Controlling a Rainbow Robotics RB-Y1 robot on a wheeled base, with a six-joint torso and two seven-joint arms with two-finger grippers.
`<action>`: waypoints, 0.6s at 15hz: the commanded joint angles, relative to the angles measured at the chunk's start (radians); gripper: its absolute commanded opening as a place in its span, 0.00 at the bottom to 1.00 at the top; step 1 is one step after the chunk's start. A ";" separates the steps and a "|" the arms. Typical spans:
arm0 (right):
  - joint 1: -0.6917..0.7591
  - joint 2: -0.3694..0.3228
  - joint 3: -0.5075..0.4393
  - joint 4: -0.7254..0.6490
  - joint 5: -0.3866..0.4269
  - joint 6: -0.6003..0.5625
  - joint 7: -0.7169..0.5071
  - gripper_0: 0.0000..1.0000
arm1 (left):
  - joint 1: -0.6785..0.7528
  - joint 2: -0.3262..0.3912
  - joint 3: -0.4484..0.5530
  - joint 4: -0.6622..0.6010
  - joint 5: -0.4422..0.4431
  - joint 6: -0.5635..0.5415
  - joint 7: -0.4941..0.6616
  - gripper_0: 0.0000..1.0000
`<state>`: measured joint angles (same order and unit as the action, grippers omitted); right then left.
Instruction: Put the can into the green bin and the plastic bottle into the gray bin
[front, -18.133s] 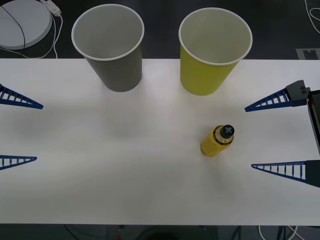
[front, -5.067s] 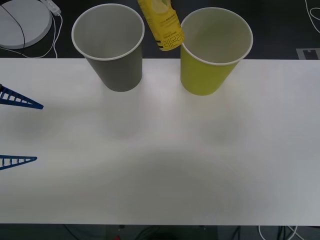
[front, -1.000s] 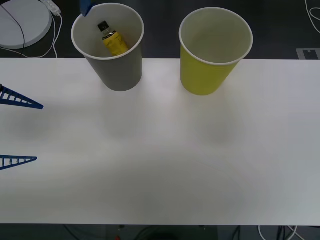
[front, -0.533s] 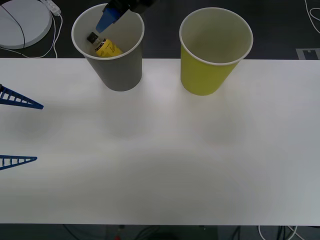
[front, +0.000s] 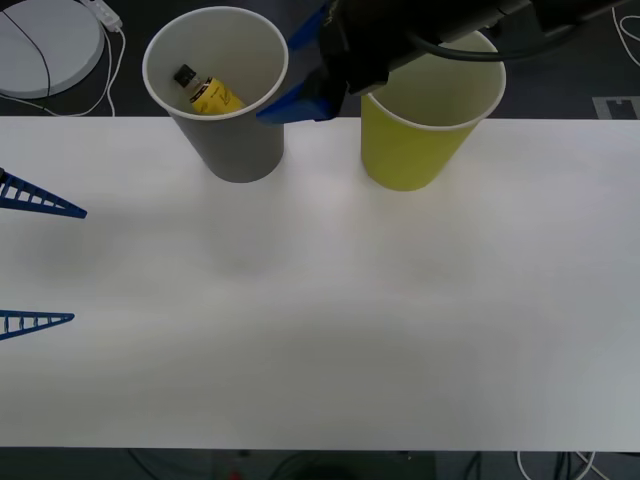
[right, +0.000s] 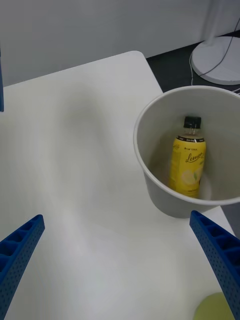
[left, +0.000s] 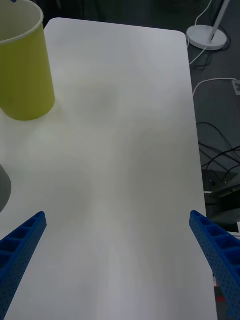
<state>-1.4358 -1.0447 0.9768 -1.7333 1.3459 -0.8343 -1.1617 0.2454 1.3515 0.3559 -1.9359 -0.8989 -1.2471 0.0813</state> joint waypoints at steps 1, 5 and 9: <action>0.130 -0.083 -0.060 -0.126 0.015 0.058 0.077 1.00 | 0.000 0.000 0.000 0.000 0.000 0.000 0.000 1.00; 0.391 -0.178 -0.233 -0.285 0.042 0.075 0.221 1.00 | 0.000 0.000 0.000 0.000 0.000 0.000 0.000 1.00; 0.655 -0.229 -0.418 -0.399 0.050 0.075 0.353 1.00 | 0.000 0.000 0.000 0.000 0.000 0.000 0.000 1.00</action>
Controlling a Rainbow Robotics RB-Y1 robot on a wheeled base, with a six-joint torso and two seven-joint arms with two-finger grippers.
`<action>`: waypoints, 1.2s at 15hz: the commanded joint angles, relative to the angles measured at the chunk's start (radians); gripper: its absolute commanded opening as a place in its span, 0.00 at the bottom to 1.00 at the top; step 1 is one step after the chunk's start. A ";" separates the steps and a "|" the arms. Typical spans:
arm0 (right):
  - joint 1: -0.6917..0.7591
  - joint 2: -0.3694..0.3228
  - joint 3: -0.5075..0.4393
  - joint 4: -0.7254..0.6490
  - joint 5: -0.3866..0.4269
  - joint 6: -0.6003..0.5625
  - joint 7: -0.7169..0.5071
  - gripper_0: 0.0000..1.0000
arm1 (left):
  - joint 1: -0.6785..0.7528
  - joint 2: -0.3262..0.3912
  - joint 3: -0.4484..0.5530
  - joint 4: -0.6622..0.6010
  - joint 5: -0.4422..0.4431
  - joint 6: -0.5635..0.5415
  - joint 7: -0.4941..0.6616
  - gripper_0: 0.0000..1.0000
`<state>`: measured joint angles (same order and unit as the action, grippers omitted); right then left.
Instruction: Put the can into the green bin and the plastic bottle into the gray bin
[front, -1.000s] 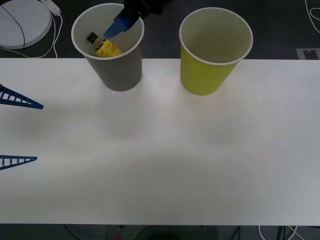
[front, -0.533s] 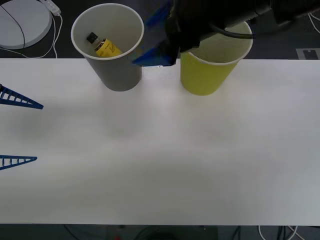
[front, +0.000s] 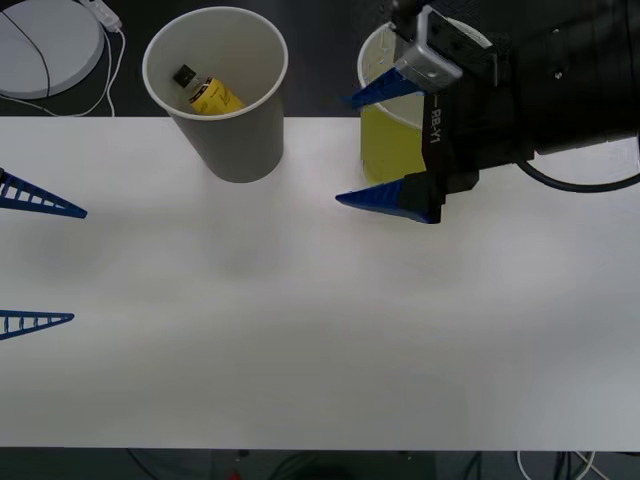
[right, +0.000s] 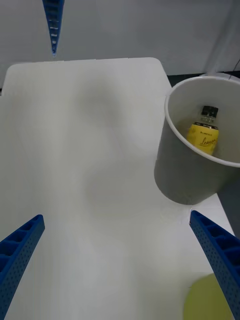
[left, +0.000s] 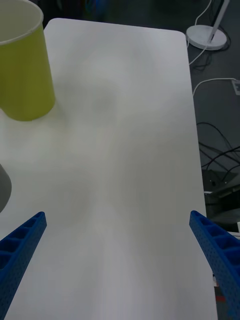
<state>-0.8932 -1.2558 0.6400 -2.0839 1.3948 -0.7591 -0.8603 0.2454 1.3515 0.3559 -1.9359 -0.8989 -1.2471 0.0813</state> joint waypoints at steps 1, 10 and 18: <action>0.185 -0.027 -0.137 -0.081 0.007 0.001 0.067 1.00 | 0.000 0.000 0.000 0.000 0.000 0.000 0.000 1.00; 0.755 -0.014 -0.554 -0.251 -0.049 -0.104 0.210 1.00 | 0.000 0.000 0.000 0.000 0.000 0.000 0.000 1.00; 1.027 0.038 -0.752 -0.206 -0.207 -0.192 0.480 1.00 | 0.000 0.000 0.000 0.000 0.000 0.000 0.000 1.00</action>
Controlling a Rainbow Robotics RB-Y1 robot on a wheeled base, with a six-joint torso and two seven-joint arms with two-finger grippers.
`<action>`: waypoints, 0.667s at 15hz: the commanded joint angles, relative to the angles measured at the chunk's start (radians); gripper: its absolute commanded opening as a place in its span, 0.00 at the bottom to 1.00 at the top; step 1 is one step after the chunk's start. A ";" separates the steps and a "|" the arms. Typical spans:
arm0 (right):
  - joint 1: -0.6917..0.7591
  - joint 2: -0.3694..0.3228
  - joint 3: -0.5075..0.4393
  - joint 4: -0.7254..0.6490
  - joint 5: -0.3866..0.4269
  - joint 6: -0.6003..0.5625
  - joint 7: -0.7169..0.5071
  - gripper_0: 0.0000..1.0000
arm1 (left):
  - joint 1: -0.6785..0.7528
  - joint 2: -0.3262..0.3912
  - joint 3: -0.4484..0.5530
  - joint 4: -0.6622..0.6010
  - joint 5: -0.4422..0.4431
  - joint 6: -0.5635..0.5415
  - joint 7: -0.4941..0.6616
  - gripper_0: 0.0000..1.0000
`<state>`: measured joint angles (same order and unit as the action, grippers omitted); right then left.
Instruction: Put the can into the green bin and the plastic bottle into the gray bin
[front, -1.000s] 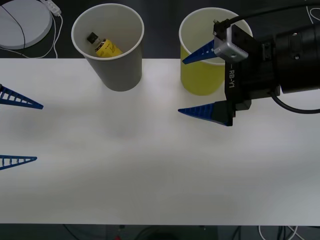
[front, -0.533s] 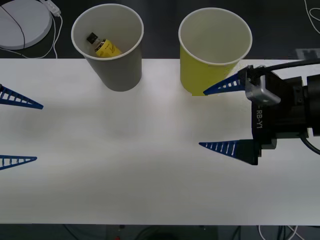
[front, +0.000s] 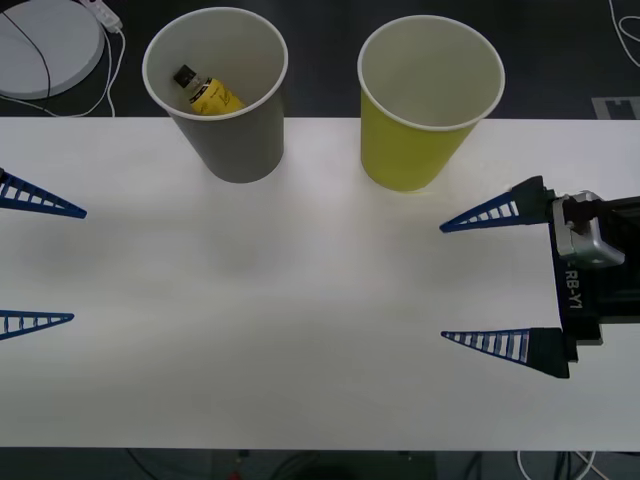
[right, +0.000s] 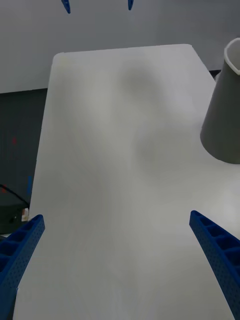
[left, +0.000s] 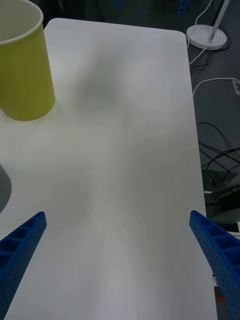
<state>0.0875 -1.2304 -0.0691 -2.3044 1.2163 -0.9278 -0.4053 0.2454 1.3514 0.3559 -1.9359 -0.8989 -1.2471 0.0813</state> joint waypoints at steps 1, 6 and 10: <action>0.047 0.032 -0.067 0.028 -0.034 -0.060 0.026 1.00 | 0.000 0.000 0.000 0.000 0.000 0.000 0.000 1.00; 0.047 0.071 -0.123 0.082 -0.052 -0.141 0.040 1.00 | 0.000 0.000 0.000 0.000 0.000 0.000 0.000 1.00; 0.014 0.071 -0.141 0.163 -0.097 -0.223 0.062 1.00 | 0.000 0.000 0.000 0.000 0.000 0.000 0.000 1.00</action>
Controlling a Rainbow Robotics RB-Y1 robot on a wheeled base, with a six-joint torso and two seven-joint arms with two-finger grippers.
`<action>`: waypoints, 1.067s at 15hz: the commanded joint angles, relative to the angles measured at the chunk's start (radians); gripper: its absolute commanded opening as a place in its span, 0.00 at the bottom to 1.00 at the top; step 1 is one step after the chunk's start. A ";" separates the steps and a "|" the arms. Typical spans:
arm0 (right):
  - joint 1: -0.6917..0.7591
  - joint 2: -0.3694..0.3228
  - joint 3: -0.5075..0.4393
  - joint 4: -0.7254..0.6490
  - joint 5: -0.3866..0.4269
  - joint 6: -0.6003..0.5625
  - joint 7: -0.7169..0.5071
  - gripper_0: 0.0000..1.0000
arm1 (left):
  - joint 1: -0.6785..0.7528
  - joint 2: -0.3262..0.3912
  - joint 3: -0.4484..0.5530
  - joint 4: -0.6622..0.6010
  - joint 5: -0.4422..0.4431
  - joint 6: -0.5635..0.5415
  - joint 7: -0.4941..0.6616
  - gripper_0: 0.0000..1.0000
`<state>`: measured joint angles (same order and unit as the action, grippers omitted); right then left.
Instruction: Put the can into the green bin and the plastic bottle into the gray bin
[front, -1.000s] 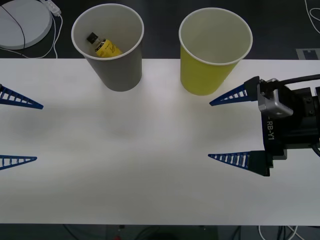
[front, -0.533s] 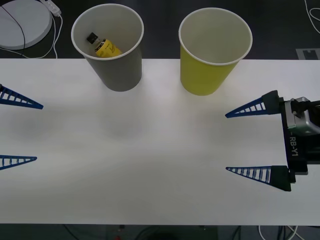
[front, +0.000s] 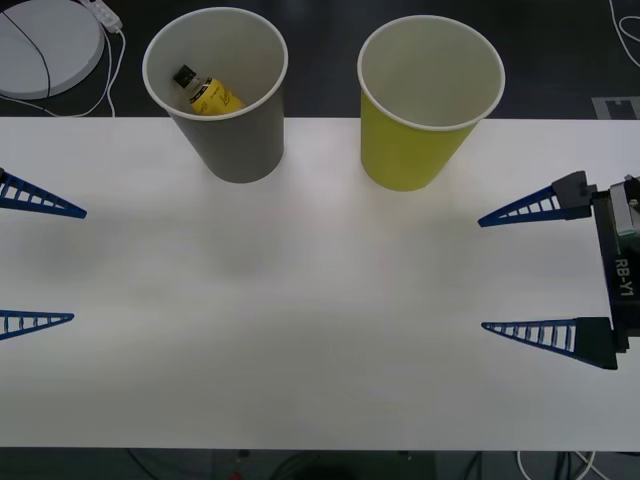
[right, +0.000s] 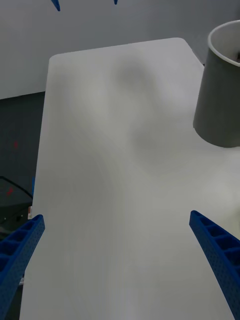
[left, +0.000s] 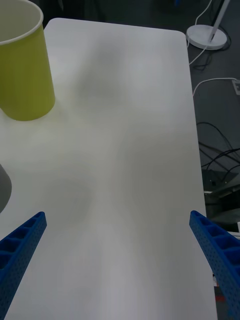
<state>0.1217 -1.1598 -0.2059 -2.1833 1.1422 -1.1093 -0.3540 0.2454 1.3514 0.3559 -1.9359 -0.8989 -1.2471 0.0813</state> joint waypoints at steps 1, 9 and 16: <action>-0.033 0.000 -0.003 0.062 -0.033 -0.061 0.018 1.00 | 0.000 0.000 0.000 0.000 0.000 0.000 0.000 1.00; -0.089 0.003 -0.004 0.186 -0.119 -0.147 0.136 1.00 | 0.000 0.000 0.000 0.000 0.000 0.000 0.000 1.00; -0.088 0.003 -0.003 0.194 -0.137 -0.153 0.133 1.00 | 0.000 0.000 0.000 0.000 0.000 0.000 0.000 1.00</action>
<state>0.0336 -1.1567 -0.2088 -1.9896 1.0060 -1.2595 -0.2186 0.2454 1.3514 0.3559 -1.9359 -0.8989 -1.2471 0.0813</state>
